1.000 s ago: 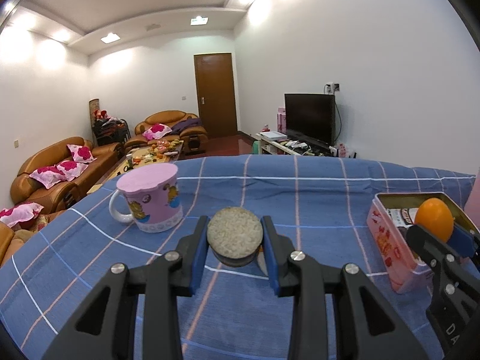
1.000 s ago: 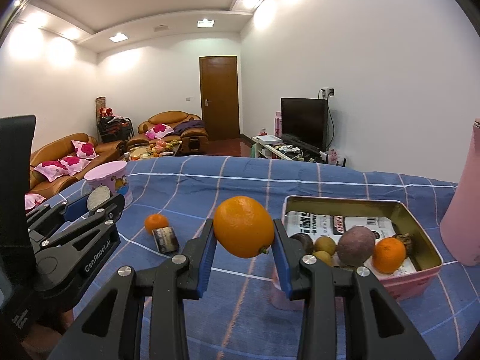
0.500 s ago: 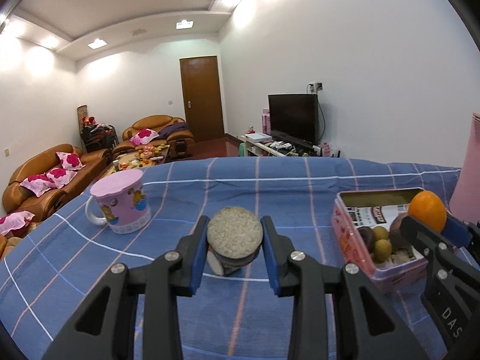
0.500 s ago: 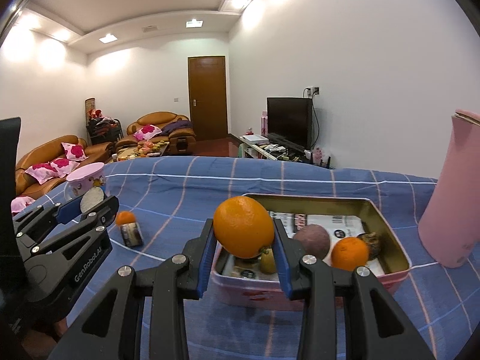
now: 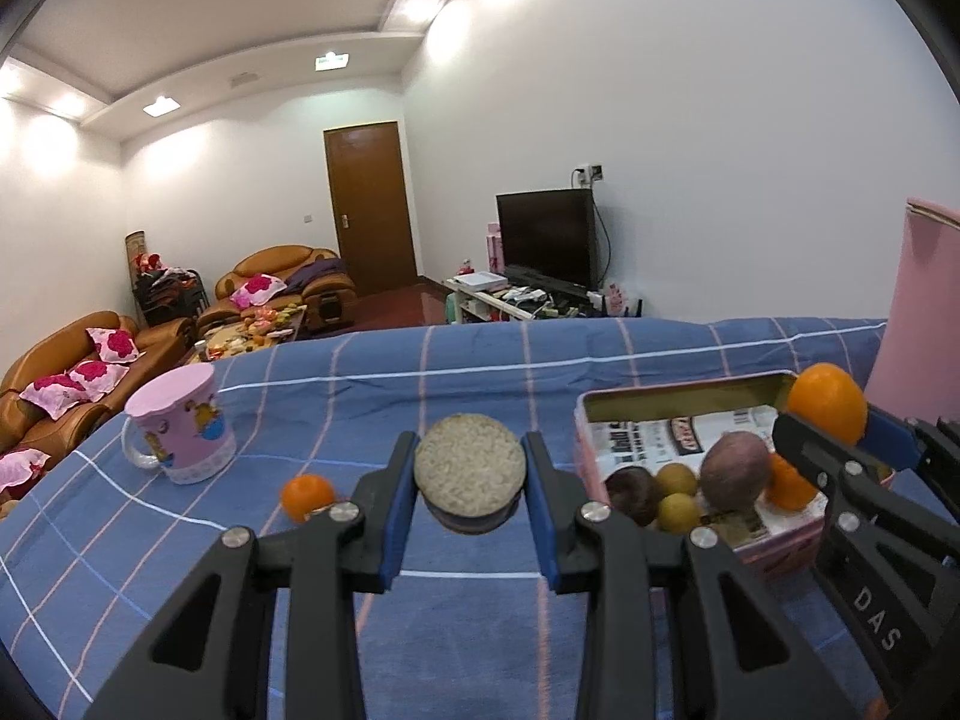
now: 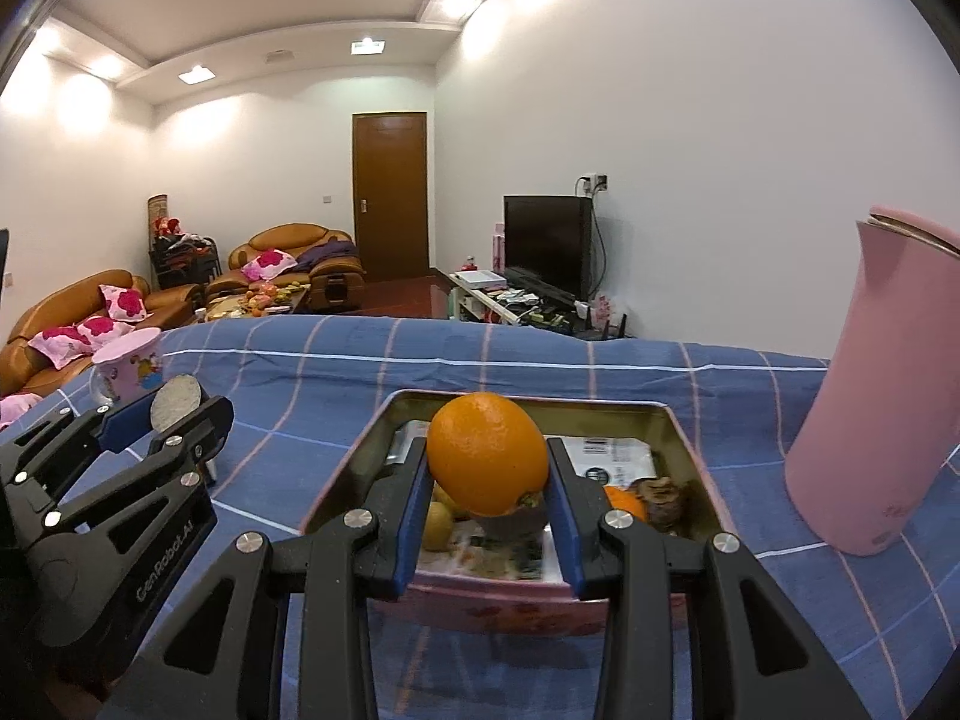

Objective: Organize fruits
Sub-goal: 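Lower the held biscuit and orange down over the tin box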

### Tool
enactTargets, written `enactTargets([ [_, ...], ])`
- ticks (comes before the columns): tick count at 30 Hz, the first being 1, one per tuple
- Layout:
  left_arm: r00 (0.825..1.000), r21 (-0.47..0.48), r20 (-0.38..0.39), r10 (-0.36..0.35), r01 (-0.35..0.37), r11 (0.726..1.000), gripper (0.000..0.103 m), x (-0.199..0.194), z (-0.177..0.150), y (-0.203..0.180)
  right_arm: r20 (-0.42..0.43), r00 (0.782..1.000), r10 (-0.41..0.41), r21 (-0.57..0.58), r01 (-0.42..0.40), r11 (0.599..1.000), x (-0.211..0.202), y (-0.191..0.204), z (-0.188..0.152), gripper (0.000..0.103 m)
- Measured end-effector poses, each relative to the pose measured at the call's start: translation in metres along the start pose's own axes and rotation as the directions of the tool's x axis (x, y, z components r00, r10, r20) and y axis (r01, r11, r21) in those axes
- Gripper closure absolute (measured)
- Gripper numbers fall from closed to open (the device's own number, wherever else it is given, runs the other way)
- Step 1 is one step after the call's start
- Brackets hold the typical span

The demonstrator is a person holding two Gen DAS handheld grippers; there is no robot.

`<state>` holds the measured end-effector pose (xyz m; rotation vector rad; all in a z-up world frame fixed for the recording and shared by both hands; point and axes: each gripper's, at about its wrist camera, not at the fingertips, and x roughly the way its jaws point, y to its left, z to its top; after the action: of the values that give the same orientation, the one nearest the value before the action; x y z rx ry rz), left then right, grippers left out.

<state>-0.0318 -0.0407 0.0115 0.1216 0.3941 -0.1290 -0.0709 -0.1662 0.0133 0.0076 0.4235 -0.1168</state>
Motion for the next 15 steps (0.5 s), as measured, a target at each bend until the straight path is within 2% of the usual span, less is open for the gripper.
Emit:
enactTargets([
  [15,0.998,0.038,-0.008,-0.056,0.056,0.998,0.067,0.012,0.009,-0.051,0.001,0.998,-0.069,0.002,0.069,0.998,0.009,-0.046,0.003,0.065],
])
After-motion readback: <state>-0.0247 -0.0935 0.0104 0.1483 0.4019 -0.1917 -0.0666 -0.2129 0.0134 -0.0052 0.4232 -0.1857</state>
